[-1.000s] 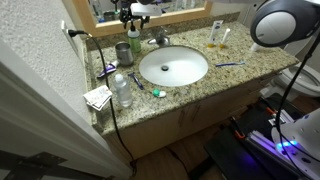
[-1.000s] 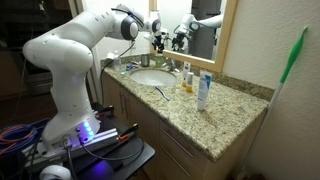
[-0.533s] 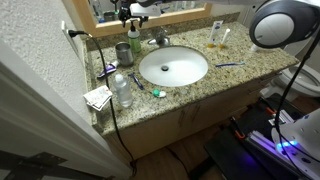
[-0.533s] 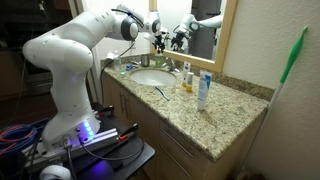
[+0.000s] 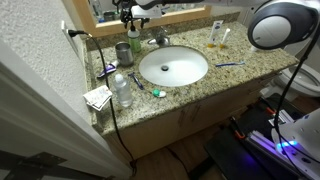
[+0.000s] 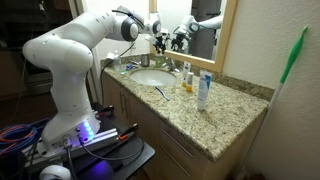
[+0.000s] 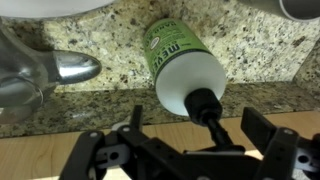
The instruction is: Move the container from the left of the faucet to the right of the faucet.
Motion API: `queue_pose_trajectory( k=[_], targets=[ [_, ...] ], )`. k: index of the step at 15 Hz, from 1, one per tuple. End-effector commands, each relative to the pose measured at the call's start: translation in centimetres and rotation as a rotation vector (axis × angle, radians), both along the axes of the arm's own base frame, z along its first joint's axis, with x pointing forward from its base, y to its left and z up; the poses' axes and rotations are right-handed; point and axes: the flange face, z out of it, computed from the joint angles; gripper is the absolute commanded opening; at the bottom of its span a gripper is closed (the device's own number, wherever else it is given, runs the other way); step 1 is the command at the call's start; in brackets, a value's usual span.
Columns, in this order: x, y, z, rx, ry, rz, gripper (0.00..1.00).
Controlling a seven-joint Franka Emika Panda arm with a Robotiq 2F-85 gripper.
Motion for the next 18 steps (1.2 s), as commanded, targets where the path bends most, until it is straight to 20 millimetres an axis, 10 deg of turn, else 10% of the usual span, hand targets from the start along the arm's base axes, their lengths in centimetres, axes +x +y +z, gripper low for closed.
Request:
queue_pose_trajectory(
  k=[1,13,18],
  targets=[
    [0.1,0.1,-0.1,-0.028,-0.028,0.001,0.75],
    [-0.1,0.7,0.4,-0.017,-0.029,0.007,0.06],
    [-0.3,0.6,1.3,-0.009,-0.019,0.002,0.07]
  ],
)
